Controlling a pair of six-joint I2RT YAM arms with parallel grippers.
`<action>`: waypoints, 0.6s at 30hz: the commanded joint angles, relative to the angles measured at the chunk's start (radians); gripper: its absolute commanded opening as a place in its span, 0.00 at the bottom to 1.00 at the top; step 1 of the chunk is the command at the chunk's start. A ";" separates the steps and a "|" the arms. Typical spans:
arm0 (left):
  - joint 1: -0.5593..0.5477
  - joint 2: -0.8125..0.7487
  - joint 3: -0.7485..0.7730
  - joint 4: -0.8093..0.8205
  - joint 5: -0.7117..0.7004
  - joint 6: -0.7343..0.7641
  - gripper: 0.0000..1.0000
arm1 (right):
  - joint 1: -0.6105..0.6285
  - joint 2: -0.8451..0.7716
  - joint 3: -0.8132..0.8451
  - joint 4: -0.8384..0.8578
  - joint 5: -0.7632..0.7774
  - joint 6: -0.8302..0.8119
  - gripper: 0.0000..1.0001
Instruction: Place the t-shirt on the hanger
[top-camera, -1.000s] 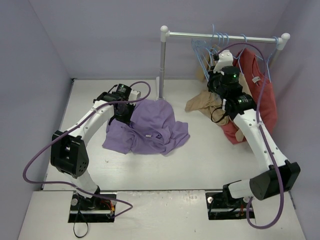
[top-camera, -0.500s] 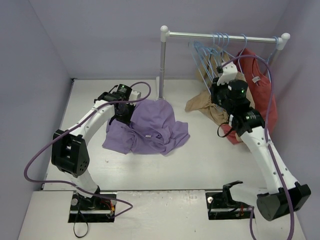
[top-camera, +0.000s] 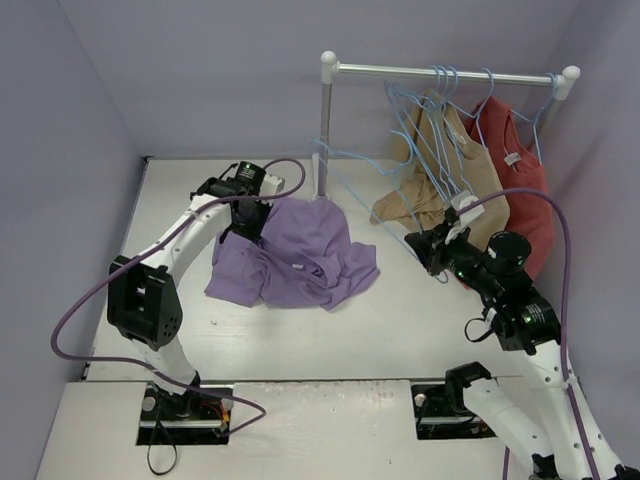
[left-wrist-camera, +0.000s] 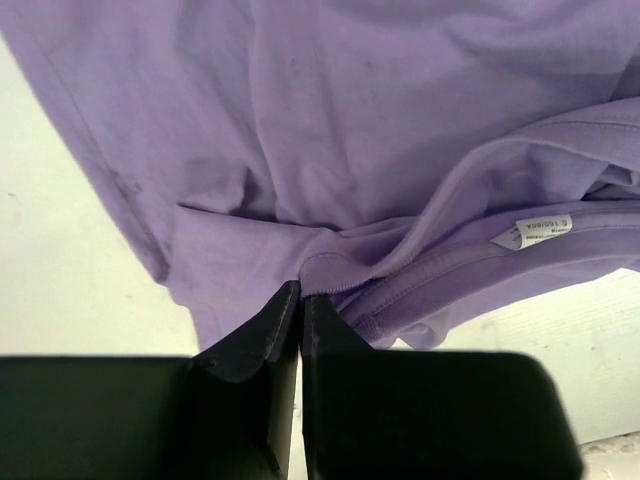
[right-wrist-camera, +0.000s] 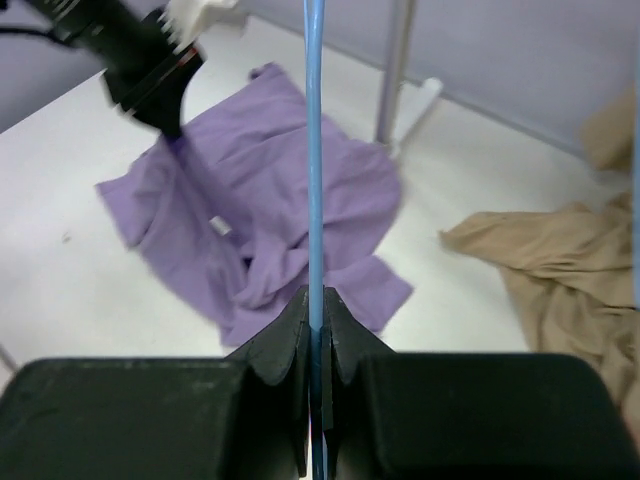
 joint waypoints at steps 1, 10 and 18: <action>0.011 -0.050 0.105 -0.020 -0.050 0.086 0.00 | 0.016 0.002 -0.052 0.033 -0.206 0.022 0.00; 0.015 -0.043 0.218 -0.052 -0.057 0.179 0.00 | 0.093 0.028 -0.121 0.033 -0.228 0.017 0.00; 0.012 -0.057 0.229 -0.071 0.011 0.169 0.00 | 0.228 0.074 -0.159 0.039 -0.120 0.023 0.00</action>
